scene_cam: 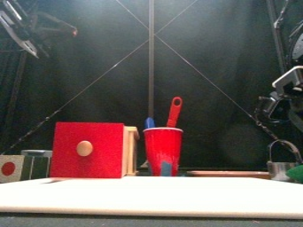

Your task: Place carrot on cutting board

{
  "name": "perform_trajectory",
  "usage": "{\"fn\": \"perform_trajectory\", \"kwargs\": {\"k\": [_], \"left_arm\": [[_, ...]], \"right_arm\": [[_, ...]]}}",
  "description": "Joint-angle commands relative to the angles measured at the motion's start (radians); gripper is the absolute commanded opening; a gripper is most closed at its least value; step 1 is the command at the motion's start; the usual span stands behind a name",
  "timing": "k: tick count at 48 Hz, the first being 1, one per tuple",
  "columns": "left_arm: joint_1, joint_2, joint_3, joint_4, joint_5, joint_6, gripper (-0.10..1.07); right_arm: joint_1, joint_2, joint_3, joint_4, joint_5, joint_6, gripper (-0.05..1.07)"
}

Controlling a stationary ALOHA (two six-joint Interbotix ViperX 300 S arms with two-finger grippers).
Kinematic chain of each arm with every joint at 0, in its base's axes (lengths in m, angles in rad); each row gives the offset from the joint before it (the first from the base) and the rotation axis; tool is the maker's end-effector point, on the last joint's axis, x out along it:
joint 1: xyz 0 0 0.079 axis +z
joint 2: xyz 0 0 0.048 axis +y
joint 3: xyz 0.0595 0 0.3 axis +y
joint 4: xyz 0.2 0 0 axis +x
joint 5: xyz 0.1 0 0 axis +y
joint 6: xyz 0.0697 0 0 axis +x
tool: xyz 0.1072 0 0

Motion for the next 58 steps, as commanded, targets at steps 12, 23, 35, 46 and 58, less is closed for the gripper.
{"fn": "perform_trajectory", "kwargs": {"k": [12,23,35,46,58], "left_arm": [[0.003,0.006,-0.028,0.029,-0.009,0.005,0.01],[0.003,0.006,-0.023,0.028,-0.011,0.003,0.01],[0.012,0.006,-0.037,0.037,-0.018,0.005,0.01],[0.017,0.006,-0.025,0.031,-0.020,0.002,0.01],[0.017,0.006,-0.021,-0.006,-0.020,-0.005,0.01]], "right_arm": [[0.006,0.041,-0.066,0.008,0.003,0.000,0.74],[-0.002,0.052,-0.190,-0.043,0.018,0.015,0.67],[-0.078,0.195,-0.416,-0.227,-0.037,0.083,0.67],[-0.140,0.334,-0.543,-0.247,-0.035,0.072,0.67],[-0.153,0.357,-0.543,-0.192,-0.035,0.084,0.67]]}}
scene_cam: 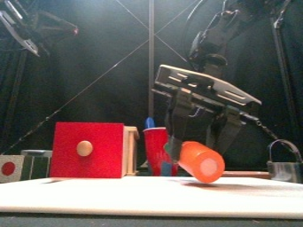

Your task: Place carrot on cutting board

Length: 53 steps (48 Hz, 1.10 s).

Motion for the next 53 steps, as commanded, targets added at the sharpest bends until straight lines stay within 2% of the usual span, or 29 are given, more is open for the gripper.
{"fn": "perform_trajectory", "kwargs": {"k": [1,6,17,29,33,53], "left_arm": [[0.003,0.006,-0.015,-0.014,-0.011,0.002,0.01],[0.003,0.006,-0.015,-0.021,-0.011,0.002,0.01],[0.003,0.006,-0.009,-0.023,-0.011,0.000,0.01],[0.003,0.006,-0.009,-0.023,-0.011,-0.002,0.00],[0.003,0.006,-0.009,-0.026,-0.011,-0.002,0.01],[0.003,0.006,-0.008,-0.028,-0.011,0.000,0.01]], "right_arm": [[-0.003,-0.025,-0.012,0.018,-0.003,0.005,0.67],[-0.003,-0.021,-0.005,0.041,0.002,0.002,0.67],[-0.021,-0.021,0.014,0.023,-0.002,-0.003,0.70],[-0.026,-0.018,0.029,0.029,0.000,-0.005,0.89],[-0.026,-0.018,0.031,0.040,0.002,-0.008,0.93],[-0.023,-0.018,0.006,0.040,0.002,-0.003,0.93]]}}
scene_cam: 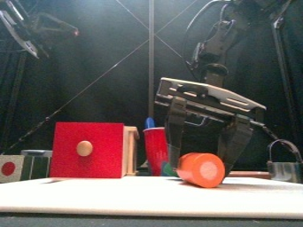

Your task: Place carrot on cutting board

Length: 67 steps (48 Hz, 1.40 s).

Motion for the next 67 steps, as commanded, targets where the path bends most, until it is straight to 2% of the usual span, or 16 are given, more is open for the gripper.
{"fn": "perform_trajectory", "kwargs": {"k": [1,16,30,39,43,50,58,62,67], "left_arm": [[0.003,0.006,-0.011,-0.002,-0.009,0.000,0.01],[0.003,0.006,-0.009,-0.003,-0.002,0.002,0.01],[0.011,0.006,-0.002,-0.003,-0.002,0.006,0.01],[0.031,0.006,0.002,-0.002,-0.002,0.006,0.01],[0.034,0.006,0.003,-0.002,0.000,0.008,0.00],[0.035,0.006,0.003,0.000,0.000,0.006,0.01],[0.032,0.006,0.035,-0.003,-0.002,0.002,0.01],[0.028,0.006,0.037,-0.003,-0.003,0.000,0.01],[0.021,0.006,0.025,-0.003,-0.003,0.000,0.01]], "right_arm": [[0.000,-0.018,-0.023,-0.002,0.003,0.003,0.93],[-0.002,-0.049,-0.028,-0.020,0.044,0.005,0.93],[-0.003,-0.138,-0.046,-0.077,0.046,0.006,0.93],[0.003,-0.204,-0.046,-0.160,0.077,0.000,0.93],[0.006,-0.233,-0.037,-0.222,0.086,-0.012,0.93],[0.048,-0.307,0.011,-0.420,0.043,-0.078,0.93],[0.101,-0.419,0.110,-0.592,-0.114,-0.179,0.93],[0.120,-0.474,0.175,-0.723,-0.196,-0.227,0.93],[0.118,-0.525,0.249,-0.896,-0.244,-0.261,0.93]]}}
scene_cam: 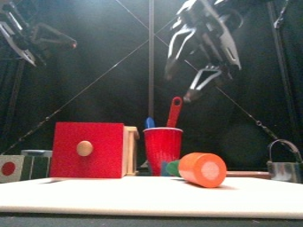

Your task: Place carrot on cutting board

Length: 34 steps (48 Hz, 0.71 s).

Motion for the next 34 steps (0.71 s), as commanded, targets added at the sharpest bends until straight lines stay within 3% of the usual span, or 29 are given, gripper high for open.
{"fn": "perform_trajectory", "kwargs": {"k": [1,7,17,34], "left_arm": [[-0.006,0.005,-0.028,-0.002,-0.006,0.000,0.01],[-0.018,0.005,-0.058,0.000,-0.003,0.000,0.01],[-0.067,0.014,-0.101,0.005,0.058,0.003,0.02],[-0.063,0.097,-0.141,0.002,0.081,0.005,0.11]], "right_arm": [[-0.003,-0.064,0.044,-0.149,-0.035,-0.015,0.93],[-0.005,-0.103,0.123,-0.382,-0.032,-0.003,0.93],[-0.035,-0.153,0.135,-0.552,-0.031,-0.017,0.93],[-0.075,-0.235,0.201,-0.535,-0.037,-0.006,0.93]]}}
